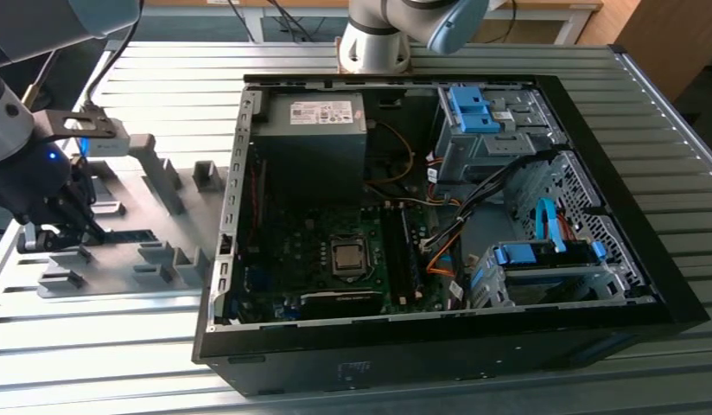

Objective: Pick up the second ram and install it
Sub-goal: 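Pick up the second ram and move it above second insertion slot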

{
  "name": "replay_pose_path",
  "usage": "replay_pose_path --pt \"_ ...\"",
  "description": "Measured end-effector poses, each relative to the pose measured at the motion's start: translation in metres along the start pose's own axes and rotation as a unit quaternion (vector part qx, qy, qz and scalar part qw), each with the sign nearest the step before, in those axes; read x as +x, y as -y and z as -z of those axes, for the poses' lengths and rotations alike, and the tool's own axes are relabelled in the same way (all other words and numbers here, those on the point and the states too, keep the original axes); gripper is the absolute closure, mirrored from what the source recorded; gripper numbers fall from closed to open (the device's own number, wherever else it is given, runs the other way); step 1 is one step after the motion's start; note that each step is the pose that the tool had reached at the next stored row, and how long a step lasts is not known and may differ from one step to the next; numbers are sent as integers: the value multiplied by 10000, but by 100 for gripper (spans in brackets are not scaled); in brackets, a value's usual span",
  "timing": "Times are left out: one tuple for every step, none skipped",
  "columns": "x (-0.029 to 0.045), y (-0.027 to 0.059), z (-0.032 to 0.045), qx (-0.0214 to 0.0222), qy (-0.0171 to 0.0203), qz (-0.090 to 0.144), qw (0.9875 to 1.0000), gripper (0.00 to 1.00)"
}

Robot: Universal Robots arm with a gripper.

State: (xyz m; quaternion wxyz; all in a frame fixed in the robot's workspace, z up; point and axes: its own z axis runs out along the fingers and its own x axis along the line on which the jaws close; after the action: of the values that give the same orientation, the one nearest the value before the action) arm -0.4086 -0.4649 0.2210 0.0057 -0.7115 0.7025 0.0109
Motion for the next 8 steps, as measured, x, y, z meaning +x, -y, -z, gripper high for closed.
replay_pose_path --pt "0 0 0 0 0 0 10000 86" --pt "0 0 2 0 -1 0 10000 86" --pt "-1 0 7 0 0 0 10000 86" --pt "-1 0 8 0 0 0 10000 86" --pt "-1 0 9 0 0 0 10000 86" --pt "-1 0 11 -1 -1 0 10000 86" --pt "-1 0 13 -1 -1 0 10000 86" --pt "-1 0 16 -1 0 0 10000 86"
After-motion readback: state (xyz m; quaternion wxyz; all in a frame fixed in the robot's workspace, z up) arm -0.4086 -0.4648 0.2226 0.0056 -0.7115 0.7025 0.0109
